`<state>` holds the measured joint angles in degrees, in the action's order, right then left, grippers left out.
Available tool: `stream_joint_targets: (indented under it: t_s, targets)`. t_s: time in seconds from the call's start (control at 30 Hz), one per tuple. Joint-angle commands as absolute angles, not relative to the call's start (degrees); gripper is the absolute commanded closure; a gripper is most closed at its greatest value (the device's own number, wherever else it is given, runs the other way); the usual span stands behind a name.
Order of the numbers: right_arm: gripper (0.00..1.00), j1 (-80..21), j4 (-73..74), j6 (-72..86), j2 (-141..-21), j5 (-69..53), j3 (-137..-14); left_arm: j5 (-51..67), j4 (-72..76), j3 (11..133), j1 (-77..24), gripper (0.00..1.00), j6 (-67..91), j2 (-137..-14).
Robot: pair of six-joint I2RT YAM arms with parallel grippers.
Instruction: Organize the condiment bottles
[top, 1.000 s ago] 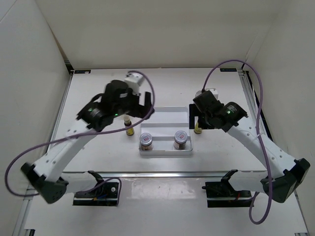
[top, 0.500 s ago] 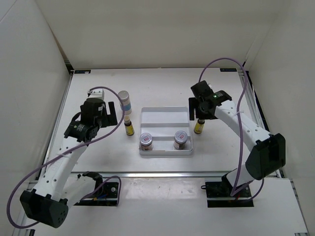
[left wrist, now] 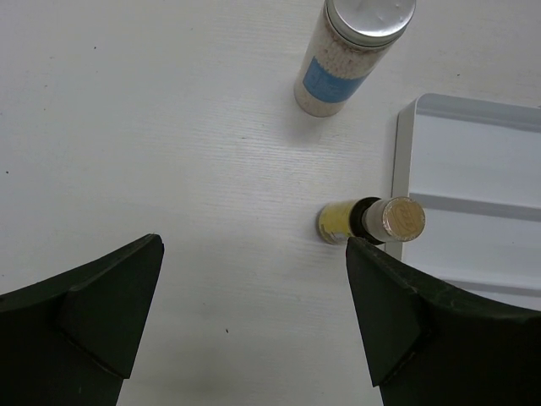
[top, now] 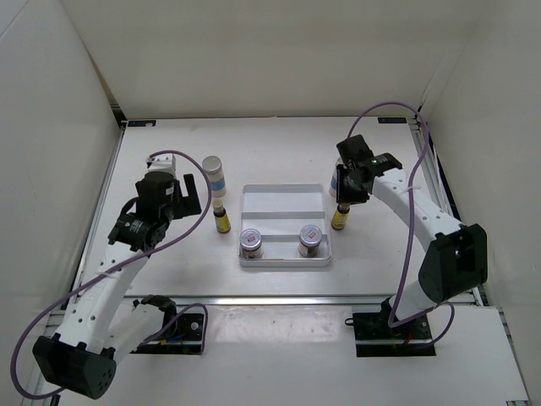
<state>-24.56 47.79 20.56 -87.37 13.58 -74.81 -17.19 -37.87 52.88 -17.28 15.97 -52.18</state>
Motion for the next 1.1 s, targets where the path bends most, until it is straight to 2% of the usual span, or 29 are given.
stream_joint_targets:
  t_s: [0.0, 0.33, 0.5, 0.67, 1.07]
  targets:
    - [0.63, -23.9, 46.6, 20.7, -87.3, 12.1, -74.3, -17.1, -36.7, 53.0, -17.0, 0.00, 16.4, -51.8]
    - [0.91, -23.9, 50.8, 20.0, -84.6, 12.8, -79.4, -16.5, -36.7, 53.0, -17.0, 0.00, 16.4, -52.8]
    - [0.93, -23.9, 52.7, 19.0, -82.1, 11.0, -84.7, -16.0, -36.7, 53.0, -17.0, 0.00, 16.4, -52.8]
    - [1.00, -28.1, 53.3, 18.5, -82.1, 9.0, -86.5, -16.0, -36.7, 53.0, -17.0, 0.00, 16.4, -53.3]
    - [1.00, -33.5, 50.1, 20.1, -87.9, 9.0, -84.6, -14.2, -36.7, 53.0, -17.0, 0.00, 16.4, -53.9]
